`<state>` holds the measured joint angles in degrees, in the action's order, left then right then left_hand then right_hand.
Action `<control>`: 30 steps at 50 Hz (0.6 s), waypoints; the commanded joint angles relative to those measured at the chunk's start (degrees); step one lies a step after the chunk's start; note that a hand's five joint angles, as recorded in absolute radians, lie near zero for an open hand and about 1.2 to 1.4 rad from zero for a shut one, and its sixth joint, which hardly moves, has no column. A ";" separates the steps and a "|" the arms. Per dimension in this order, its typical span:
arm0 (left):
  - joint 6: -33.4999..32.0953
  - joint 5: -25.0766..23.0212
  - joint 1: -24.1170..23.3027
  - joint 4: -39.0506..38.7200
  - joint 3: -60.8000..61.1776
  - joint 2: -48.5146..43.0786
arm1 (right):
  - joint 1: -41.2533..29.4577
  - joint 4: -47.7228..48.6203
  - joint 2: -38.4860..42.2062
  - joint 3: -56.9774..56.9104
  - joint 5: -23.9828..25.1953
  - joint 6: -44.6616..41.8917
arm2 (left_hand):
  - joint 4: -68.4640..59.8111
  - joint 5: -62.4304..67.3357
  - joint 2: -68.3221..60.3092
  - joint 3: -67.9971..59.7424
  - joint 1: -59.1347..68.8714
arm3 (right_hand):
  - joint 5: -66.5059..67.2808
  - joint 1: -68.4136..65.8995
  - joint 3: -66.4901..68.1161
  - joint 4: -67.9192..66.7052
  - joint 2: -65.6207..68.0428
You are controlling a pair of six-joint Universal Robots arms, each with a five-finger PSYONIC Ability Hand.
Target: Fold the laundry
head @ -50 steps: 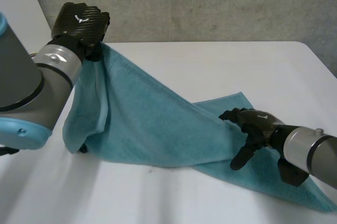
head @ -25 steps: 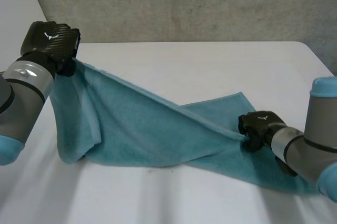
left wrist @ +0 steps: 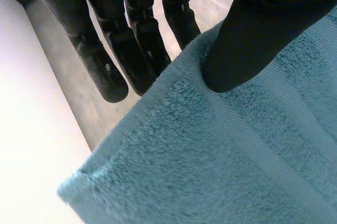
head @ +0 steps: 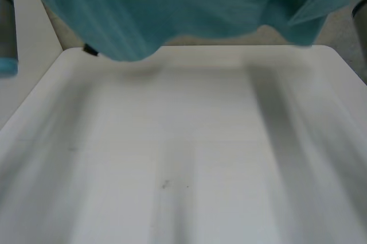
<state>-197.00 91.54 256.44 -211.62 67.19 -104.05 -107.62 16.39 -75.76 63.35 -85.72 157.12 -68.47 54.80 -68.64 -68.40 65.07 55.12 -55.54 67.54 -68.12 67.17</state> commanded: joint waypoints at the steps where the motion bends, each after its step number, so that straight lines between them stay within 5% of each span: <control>1: 0.91 -1.19 1.34 -0.20 18.47 0.60 | 0.13 -5.84 0.96 12.92 0.64 -0.41 | -11.53 15.20 -11.36 -11.60 14.93 | 14.88 -24.46 12.46 -11.88 12.83; 9: 0.38 -4.18 1.25 -1.78 30.02 -1.24 | 0.39 -7.60 9.91 17.33 1.08 -0.06 | -11.53 15.20 -11.36 -11.60 14.93 | 14.88 -24.46 12.46 -11.88 12.83; 12: 0.38 -4.27 1.69 -2.66 31.86 -2.38 | 0.92 -8.40 13.01 18.21 0.99 0.56 | -11.53 15.20 -11.36 -11.60 14.93 | 0.31 -9.88 -2.11 2.70 -1.75; 14: 0.30 -4.18 2.04 -2.57 32.04 -2.47 | 0.83 -9.80 14.23 19.35 0.90 1.26 | -11.53 15.20 -11.36 -11.60 14.93 | -20.63 11.05 -23.05 23.63 -22.69; 20: 0.47 -4.36 3.36 -2.05 32.22 -2.21 | 4.77 -11.12 15.82 22.69 0.46 5.55 | -11.53 15.20 -11.36 -11.60 14.93 | -30.46 20.88 -32.88 33.46 -32.51; 30: 0.56 -4.36 5.03 -1.96 32.22 -2.12 | 11.20 -13.66 15.82 26.74 1.25 11.37 | -11.53 15.20 -11.36 -11.60 14.93 | -28.46 18.89 -30.88 31.47 -30.52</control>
<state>-196.55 87.17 260.12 -213.75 99.54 -106.26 -101.42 5.06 -59.79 87.08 -85.11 164.52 -68.47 54.80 -68.66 -68.41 65.07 21.81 -28.20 31.96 -32.01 32.27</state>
